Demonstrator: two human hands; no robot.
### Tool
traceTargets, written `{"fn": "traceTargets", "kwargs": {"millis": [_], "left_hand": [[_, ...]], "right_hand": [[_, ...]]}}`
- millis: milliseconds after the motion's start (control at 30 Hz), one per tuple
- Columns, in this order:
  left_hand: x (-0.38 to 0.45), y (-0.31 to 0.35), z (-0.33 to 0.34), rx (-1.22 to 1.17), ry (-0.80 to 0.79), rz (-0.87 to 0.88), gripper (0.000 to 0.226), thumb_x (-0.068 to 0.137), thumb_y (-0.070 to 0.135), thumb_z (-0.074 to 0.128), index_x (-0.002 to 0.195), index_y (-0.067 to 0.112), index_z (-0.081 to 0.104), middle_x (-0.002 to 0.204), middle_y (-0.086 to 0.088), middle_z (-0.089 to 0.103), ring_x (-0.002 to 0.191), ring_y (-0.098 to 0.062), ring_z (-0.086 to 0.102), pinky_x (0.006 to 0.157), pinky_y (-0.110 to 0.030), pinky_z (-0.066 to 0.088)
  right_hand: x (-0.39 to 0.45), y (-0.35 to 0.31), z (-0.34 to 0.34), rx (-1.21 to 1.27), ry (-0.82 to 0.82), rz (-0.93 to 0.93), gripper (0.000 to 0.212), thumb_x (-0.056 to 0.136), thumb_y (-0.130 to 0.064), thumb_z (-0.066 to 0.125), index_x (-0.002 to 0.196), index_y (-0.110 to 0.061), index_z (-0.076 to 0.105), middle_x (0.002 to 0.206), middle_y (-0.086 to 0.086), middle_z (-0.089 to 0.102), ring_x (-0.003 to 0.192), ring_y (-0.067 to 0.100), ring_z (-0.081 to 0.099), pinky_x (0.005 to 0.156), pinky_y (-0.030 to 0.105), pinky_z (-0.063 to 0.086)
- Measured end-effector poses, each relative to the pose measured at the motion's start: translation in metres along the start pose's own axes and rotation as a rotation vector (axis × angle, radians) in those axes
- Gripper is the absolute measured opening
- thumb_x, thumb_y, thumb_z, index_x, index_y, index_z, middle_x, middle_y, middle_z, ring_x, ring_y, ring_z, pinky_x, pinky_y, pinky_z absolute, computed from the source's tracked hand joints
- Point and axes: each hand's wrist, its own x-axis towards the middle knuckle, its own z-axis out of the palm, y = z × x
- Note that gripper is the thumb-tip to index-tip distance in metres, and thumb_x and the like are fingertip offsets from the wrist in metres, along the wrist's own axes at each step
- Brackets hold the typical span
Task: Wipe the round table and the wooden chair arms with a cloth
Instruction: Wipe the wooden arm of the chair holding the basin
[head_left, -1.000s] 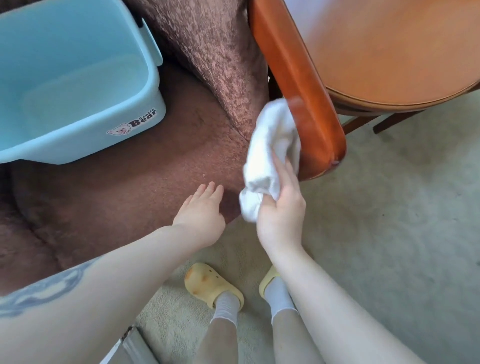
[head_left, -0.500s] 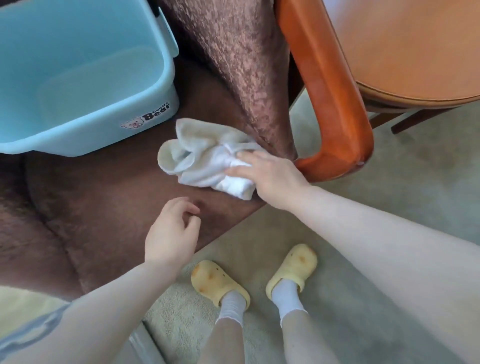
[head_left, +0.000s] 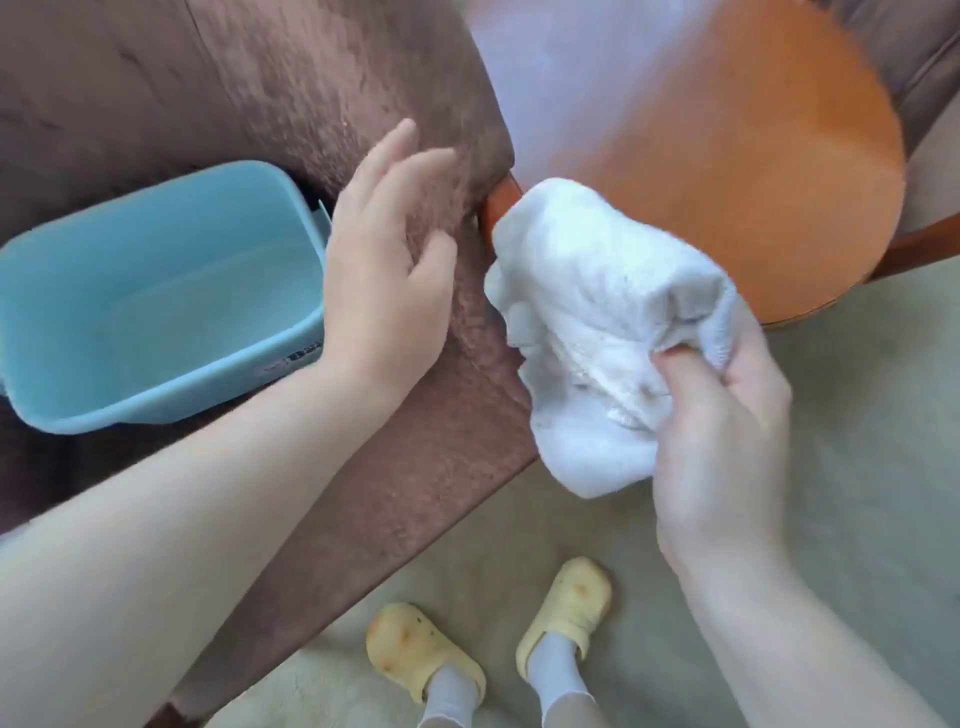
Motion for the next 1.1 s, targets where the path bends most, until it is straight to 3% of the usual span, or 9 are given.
{"fn": "traceTargets", "kwargs": {"millis": [133,267,367,533,667,800,900,1000,1100], "left_hand": [[0.042,0.020,0.029,0.235,-0.272,0.131,0.054,0.092,0.020,0.042,0.145,0.027,0.039,0.161,0.002,0.017,0.149,-0.020,0.004,0.119,-0.036,0.004],[0.040,-0.002,0.053,0.447,-0.540,0.097,0.054,0.096,0.028,0.034,0.149,0.039,0.025,0.160,0.018,0.013,0.147,-0.013,-0.016,0.117,-0.042,-0.007],[0.036,-0.001,0.054,0.446,-0.534,0.121,0.056,0.091,0.024,0.039,0.144,0.040,0.036,0.160,0.013,0.018,0.148,-0.016,-0.015,0.117,-0.044,-0.005],[-0.010,-0.024,0.038,0.357,-0.716,0.279,0.067,0.090,0.012,0.046,0.147,0.041,0.028,0.162,0.010,0.004,0.149,-0.015,-0.006,0.120,-0.042,0.010],[-0.050,-0.081,-0.006,0.210,-0.545,-0.088,0.057,0.088,0.012,0.050,0.141,0.034,0.045,0.156,0.010,0.031,0.143,-0.010,0.028,0.116,-0.038,0.027],[-0.084,-0.132,-0.068,0.321,-0.135,-0.696,0.045,0.087,0.013,0.049,0.126,0.032,0.060,0.129,0.008,0.062,0.123,-0.012,0.054,0.103,-0.031,0.042],[-0.111,-0.153,-0.107,0.357,-0.090,-0.924,0.041,0.090,0.017,0.047,0.125,0.031,0.062,0.130,0.012,0.061,0.111,-0.005,0.053,0.087,-0.019,0.036],[-0.129,-0.154,-0.120,0.317,0.005,-1.001,0.038,0.091,0.020,0.046,0.124,0.031,0.063,0.130,0.013,0.060,0.108,-0.004,0.052,0.083,-0.016,0.034],[-0.142,-0.147,-0.113,0.302,0.062,-1.033,0.040,0.092,0.021,0.045,0.126,0.033,0.060,0.131,0.010,0.060,0.118,-0.013,0.054,0.091,-0.024,0.039]], "right_hand": [[0.038,0.007,0.015,-0.315,0.254,-0.439,0.053,0.079,-0.008,0.047,0.115,-0.045,0.057,0.143,0.014,0.043,0.135,0.026,0.036,0.115,0.038,0.025],[0.047,0.059,0.040,-0.612,-0.145,-0.262,0.048,0.093,-0.012,0.052,0.140,-0.021,0.047,0.153,0.012,0.033,0.140,0.033,0.032,0.110,0.041,0.033],[0.040,0.078,0.015,-0.636,-0.180,-0.245,0.051,0.092,-0.011,0.054,0.141,-0.023,0.044,0.148,0.007,0.038,0.132,0.033,0.040,0.094,0.044,0.046],[-0.015,0.099,-0.021,-0.622,-0.005,-0.198,0.059,0.086,0.010,0.048,0.128,-0.031,0.052,0.148,0.010,0.038,0.133,0.033,0.041,0.105,0.041,0.041],[-0.056,0.115,0.038,-0.496,-0.160,-0.497,0.045,0.097,-0.007,0.040,0.127,-0.036,0.057,0.147,0.004,0.041,0.135,0.022,0.042,0.107,0.024,0.036],[-0.039,0.151,0.120,-0.712,-0.801,-0.403,0.058,0.083,0.005,0.053,0.126,-0.032,0.063,0.153,0.006,0.035,0.138,0.027,0.035,0.107,0.037,0.036],[-0.019,0.180,0.156,-1.069,-1.047,-0.315,0.054,0.078,-0.020,0.065,0.128,-0.036,0.051,0.159,0.007,0.009,0.145,0.029,0.010,0.115,0.054,0.016],[-0.008,0.192,0.166,-1.156,-1.004,-0.308,0.097,0.063,-0.035,0.078,0.141,-0.047,0.022,0.157,0.012,0.008,0.141,0.033,0.019,0.106,0.059,0.029],[-0.025,0.192,0.175,-1.115,-0.749,-0.227,0.092,0.075,-0.018,0.069,0.142,-0.055,0.017,0.151,0.007,0.028,0.126,0.031,0.039,0.097,0.048,0.040]]}}
